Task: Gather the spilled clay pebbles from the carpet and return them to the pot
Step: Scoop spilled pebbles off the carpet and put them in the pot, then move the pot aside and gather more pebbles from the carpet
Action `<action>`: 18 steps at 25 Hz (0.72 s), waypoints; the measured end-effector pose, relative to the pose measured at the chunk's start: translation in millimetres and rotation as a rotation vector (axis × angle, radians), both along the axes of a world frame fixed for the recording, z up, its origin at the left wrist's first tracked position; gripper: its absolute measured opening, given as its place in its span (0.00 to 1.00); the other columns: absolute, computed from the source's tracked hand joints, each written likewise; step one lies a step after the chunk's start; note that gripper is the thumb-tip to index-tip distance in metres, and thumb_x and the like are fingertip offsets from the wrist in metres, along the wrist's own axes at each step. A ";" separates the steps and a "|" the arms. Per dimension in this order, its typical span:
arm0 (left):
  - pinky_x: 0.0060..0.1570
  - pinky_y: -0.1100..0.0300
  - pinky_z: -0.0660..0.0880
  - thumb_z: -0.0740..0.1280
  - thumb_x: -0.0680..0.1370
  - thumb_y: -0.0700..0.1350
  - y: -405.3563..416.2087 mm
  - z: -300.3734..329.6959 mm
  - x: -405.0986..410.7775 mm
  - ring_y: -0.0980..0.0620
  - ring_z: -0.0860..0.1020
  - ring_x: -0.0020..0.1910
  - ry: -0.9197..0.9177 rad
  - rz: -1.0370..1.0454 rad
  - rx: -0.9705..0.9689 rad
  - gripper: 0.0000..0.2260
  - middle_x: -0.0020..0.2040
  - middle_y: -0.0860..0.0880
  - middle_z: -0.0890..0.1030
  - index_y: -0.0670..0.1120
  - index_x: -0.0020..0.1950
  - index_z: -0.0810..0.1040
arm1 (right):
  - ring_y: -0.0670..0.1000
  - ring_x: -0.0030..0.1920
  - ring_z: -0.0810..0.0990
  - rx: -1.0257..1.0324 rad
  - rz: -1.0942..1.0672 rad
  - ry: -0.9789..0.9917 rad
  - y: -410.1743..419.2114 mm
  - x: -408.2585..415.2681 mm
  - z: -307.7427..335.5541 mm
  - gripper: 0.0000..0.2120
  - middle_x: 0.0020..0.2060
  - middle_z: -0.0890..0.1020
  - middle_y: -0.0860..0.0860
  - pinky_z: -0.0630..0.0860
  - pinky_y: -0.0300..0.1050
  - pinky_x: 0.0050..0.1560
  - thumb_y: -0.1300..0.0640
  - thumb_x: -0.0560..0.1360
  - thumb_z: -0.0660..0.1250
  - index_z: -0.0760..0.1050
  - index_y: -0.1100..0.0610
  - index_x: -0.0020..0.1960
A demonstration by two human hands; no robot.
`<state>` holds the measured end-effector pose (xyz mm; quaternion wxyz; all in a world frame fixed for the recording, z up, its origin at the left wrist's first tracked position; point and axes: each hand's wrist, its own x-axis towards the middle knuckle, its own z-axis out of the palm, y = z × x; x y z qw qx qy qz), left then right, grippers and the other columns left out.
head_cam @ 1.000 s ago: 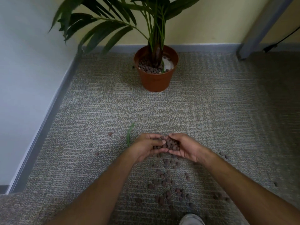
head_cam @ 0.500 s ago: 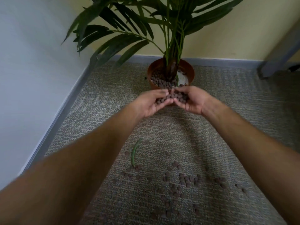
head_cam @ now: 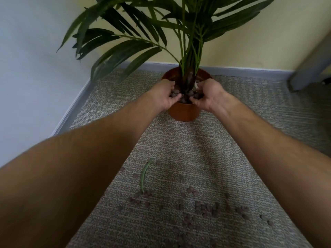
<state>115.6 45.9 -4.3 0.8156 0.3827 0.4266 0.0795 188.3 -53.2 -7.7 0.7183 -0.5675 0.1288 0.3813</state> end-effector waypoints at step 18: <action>0.62 0.45 0.70 0.57 0.80 0.56 24.4 -128.0 -215.0 0.47 0.73 0.63 0.479 -0.605 1.292 0.20 0.67 0.42 0.73 0.47 0.67 0.72 | 0.53 0.41 0.84 -0.166 0.468 -0.336 -35.3 -55.6 -31.4 0.08 0.44 0.84 0.58 0.83 0.47 0.45 0.65 0.77 0.60 0.79 0.61 0.49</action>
